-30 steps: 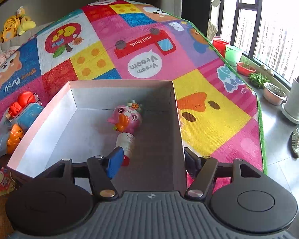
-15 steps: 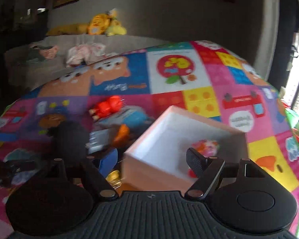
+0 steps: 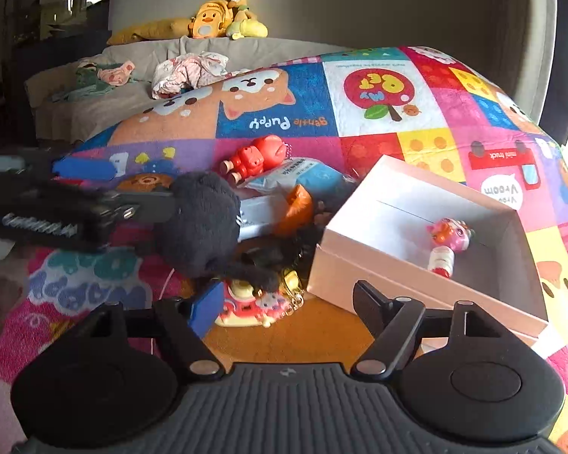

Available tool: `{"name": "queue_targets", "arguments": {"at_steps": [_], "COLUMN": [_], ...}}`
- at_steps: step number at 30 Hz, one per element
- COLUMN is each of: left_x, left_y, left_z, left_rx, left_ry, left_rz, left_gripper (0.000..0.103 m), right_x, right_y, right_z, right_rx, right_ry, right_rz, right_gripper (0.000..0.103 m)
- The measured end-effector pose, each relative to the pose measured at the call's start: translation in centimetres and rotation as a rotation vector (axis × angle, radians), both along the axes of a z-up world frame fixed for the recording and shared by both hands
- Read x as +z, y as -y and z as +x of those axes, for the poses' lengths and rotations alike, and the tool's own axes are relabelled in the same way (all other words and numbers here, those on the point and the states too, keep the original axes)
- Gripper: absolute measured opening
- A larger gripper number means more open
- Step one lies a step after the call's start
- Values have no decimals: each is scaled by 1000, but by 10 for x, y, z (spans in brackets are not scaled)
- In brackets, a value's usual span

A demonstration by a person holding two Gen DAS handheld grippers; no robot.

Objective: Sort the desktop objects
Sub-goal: 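Move the left tool to the black plush cat while the right tool approaches the Hello Kitty keychain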

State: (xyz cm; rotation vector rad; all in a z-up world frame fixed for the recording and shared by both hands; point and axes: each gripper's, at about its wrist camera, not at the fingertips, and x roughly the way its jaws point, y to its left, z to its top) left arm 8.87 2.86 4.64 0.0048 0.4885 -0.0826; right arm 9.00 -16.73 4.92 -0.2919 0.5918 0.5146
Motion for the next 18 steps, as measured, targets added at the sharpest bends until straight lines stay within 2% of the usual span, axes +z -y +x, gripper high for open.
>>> {"name": "queue_targets", "arguments": {"at_steps": [3,5,7,9,12,15,18], "left_x": [-8,-11,-12,-9,-2,-6,-15], "left_y": [10,8,-3,-23,-57,-84,-100], "left_z": [20,23,20,14,3,-3,-9], "left_rx": [-23,-6,47,100,236,315,339], "left_ry": [-29,-29,-15,-2,8,-22,-61], "left_rz": [8,26,52,40,19,-12,-46], "left_gripper": [98,98,98,101,100,100,100], "right_x": [-3,-5,-7,-9,-11,-14,-19], "right_y": [11,14,14,9,-4,-21,-35], "right_z": [-10,-12,-13,-10,-7,1,17], "right_rx": [-16,-19,-13,1,37,64,48], "right_ry": [9,6,-1,-8,-19,-36,-68], "right_rz": [-23,-30,-28,-17,5,22,36], "right_gripper": [82,82,82,82,82,82,82]}}
